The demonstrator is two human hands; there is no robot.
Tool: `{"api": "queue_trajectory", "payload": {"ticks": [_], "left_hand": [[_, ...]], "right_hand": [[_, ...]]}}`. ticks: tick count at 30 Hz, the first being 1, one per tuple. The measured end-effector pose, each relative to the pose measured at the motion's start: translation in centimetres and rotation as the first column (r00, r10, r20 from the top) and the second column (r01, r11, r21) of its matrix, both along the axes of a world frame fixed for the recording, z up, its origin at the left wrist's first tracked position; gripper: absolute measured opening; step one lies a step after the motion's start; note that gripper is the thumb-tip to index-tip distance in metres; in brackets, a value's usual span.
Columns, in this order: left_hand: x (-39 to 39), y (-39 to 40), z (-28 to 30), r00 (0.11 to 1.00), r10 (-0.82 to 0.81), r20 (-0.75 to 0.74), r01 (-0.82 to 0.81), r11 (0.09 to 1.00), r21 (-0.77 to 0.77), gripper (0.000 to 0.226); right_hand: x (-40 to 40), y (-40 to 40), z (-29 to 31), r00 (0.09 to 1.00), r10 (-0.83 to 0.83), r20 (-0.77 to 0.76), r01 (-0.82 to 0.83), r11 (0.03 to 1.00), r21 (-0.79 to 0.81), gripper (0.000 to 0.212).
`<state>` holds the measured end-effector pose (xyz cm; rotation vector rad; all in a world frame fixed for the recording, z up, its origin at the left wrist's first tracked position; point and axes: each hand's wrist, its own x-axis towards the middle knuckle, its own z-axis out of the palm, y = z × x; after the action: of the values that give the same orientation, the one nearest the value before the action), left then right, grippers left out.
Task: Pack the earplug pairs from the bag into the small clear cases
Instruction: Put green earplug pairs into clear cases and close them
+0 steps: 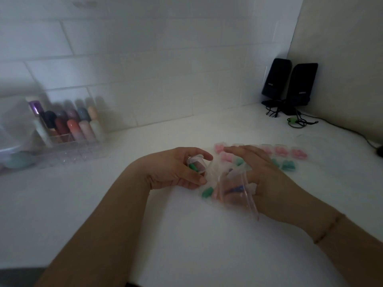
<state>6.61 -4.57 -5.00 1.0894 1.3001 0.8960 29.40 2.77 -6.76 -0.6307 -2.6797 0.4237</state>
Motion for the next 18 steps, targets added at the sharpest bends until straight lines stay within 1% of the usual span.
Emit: {"api": "queue_trajectory", "payload": {"ticks": [1,3,5,7,8,10,12,13,16,18], "left_hand": [[0.0,0.1,0.0,1.0,0.012,0.01,-0.012,1.0,-0.002,0.056],[0.1,0.1,-0.1,0.999,0.025,0.023,-0.025,1.0,-0.001,0.058],[0.1,0.2,-0.2,0.999,0.025,0.027,-0.025,1.0,0.007,0.06],[0.2,0.2,-0.3,0.999,0.027,0.033,-0.028,1.0,0.014,0.062],[0.2,0.3,-0.3,0.999,0.029,0.032,-0.03,0.999,0.02,0.062],[0.2,0.4,-0.3,0.999,0.034,0.025,-0.035,0.999,0.03,0.063],[0.2,0.4,-0.3,0.999,0.04,0.023,-0.041,0.999,0.032,0.063],[0.3,0.4,-0.3,0.999,0.04,0.02,-0.041,0.999,0.032,0.062],[0.4,0.3,-0.2,0.999,0.034,0.023,-0.035,0.999,0.037,0.062],[0.5,0.2,-0.2,0.999,0.03,0.026,-0.031,0.999,0.039,0.061]], "right_hand": [[-0.3,-0.2,-0.1,1.0,-0.006,-0.019,0.007,1.0,0.021,0.013],[-0.7,-0.3,-0.2,0.998,-0.013,-0.066,0.018,0.997,0.074,0.029],[-0.7,-0.3,-0.4,0.993,-0.013,-0.117,0.026,0.993,0.118,0.033],[-0.9,-0.3,-0.6,0.997,-0.02,-0.077,0.033,0.986,0.166,0.025],[-1.0,-0.4,-0.8,0.998,-0.035,-0.044,0.042,0.983,0.181,0.024],[-1.3,-0.4,-1.2,0.998,-0.064,-0.022,0.067,0.979,0.191,0.031],[-1.4,-0.4,-1.3,0.997,-0.07,-0.04,0.075,0.986,0.152,0.035],[-1.4,-0.5,-1.3,0.997,-0.06,-0.044,0.065,0.989,0.134,0.033],[-1.4,-0.5,-1.1,0.999,-0.049,0.008,0.047,0.99,0.135,0.018],[-1.4,-0.7,-0.9,0.997,-0.066,0.031,0.062,0.991,0.118,0.017]]}}
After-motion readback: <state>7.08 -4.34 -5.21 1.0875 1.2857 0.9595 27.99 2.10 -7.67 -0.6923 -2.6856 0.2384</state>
